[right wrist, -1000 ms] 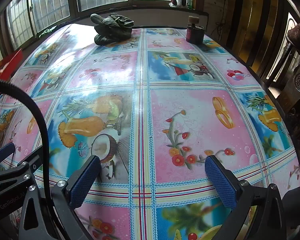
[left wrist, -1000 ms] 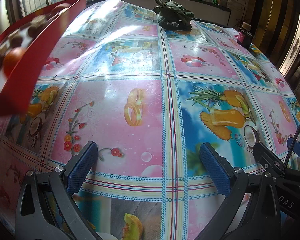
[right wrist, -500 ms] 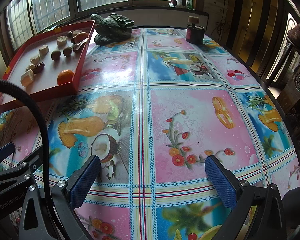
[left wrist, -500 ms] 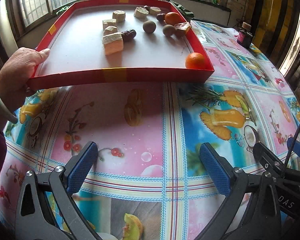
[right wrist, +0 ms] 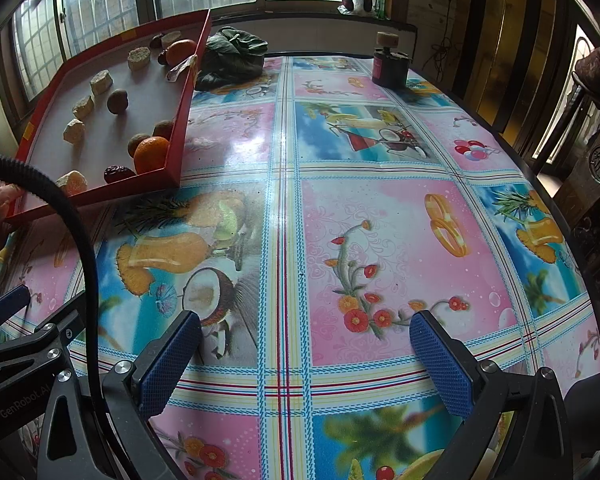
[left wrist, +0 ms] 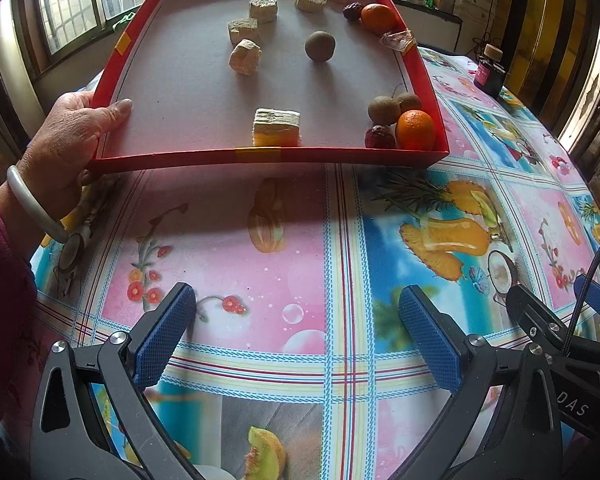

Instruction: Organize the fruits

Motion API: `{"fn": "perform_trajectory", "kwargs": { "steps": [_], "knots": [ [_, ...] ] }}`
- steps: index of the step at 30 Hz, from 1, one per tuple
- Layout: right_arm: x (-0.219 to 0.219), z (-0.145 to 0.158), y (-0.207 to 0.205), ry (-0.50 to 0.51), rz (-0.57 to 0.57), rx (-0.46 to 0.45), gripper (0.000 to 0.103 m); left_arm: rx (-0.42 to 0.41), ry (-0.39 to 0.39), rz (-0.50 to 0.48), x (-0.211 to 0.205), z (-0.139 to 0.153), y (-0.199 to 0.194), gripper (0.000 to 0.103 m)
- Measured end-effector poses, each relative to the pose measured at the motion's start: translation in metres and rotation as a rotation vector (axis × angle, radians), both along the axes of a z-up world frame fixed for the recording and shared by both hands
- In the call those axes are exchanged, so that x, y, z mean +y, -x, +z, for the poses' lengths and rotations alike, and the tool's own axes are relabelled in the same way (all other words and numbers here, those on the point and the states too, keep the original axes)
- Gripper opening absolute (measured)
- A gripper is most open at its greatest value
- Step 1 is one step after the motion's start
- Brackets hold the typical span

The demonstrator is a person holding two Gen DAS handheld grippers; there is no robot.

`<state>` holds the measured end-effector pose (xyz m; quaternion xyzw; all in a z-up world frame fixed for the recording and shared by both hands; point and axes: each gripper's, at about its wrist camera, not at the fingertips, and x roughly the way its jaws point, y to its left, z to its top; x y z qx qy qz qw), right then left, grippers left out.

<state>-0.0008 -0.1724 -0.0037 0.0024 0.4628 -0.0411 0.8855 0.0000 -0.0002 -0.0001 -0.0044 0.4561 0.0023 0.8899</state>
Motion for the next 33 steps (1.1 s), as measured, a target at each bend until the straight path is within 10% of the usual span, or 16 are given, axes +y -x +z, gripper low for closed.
{"fn": "perform_trajectory", "kwargs": {
  "steps": [33],
  "knots": [
    [0.0003, -0.0002, 0.0002, 0.0, 0.0, 0.0, 0.103, 0.001, 0.001, 0.0, 0.0041, -0.0016, 0.0021, 0.103]
  ]
}}
